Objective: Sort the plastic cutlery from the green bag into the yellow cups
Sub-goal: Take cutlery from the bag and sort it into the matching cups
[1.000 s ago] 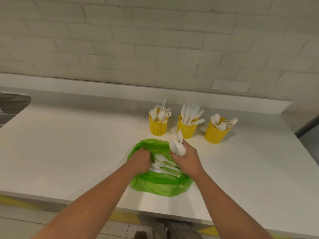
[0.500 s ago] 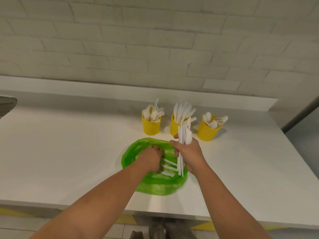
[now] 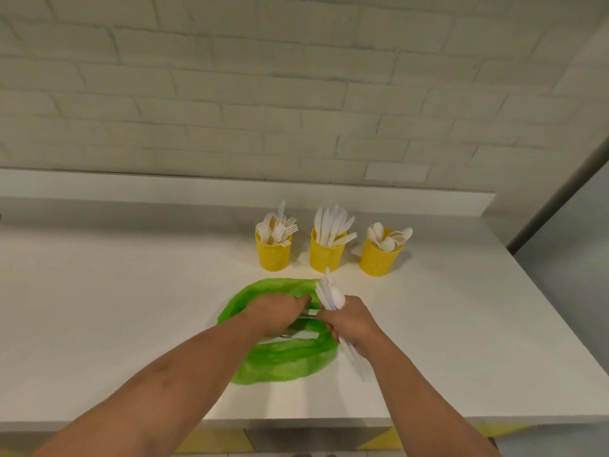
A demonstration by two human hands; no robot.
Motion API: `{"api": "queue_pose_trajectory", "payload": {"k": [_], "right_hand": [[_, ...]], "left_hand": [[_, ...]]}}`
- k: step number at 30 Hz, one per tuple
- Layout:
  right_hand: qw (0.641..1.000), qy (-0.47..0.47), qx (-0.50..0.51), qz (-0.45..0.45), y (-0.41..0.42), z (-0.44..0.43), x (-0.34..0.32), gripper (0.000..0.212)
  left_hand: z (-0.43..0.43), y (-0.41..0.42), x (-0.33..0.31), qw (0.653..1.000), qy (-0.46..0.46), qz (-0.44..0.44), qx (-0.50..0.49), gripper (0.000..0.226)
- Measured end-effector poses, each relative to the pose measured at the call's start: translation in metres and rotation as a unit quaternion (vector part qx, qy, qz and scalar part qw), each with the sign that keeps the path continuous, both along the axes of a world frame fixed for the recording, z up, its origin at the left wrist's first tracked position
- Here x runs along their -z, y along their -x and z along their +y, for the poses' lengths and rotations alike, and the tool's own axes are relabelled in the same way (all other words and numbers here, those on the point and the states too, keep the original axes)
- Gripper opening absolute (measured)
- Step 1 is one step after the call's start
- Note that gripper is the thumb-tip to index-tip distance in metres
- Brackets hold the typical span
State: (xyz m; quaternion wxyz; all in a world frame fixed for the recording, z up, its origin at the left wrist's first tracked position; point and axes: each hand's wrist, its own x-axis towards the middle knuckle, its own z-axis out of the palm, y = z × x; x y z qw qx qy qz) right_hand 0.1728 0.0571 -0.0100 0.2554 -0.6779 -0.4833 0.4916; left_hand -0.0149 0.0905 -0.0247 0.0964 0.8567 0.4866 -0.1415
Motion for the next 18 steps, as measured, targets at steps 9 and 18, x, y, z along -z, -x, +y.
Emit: {"api": "queue_pose_trajectory", "payload": {"k": [9,18], "right_hand": [[0.989,0.042,-0.056,-0.127,-0.008,-0.003,0.014,0.041],[0.986,-0.126,0.038,-0.102,-0.009,-0.003,-0.001,0.037]], "left_hand": [[0.006,0.028,-0.014,0.997,0.04,-0.068,0.01,0.054],[0.005,0.056,-0.064,0.947,0.083,-0.282,-0.129,0.033]]}}
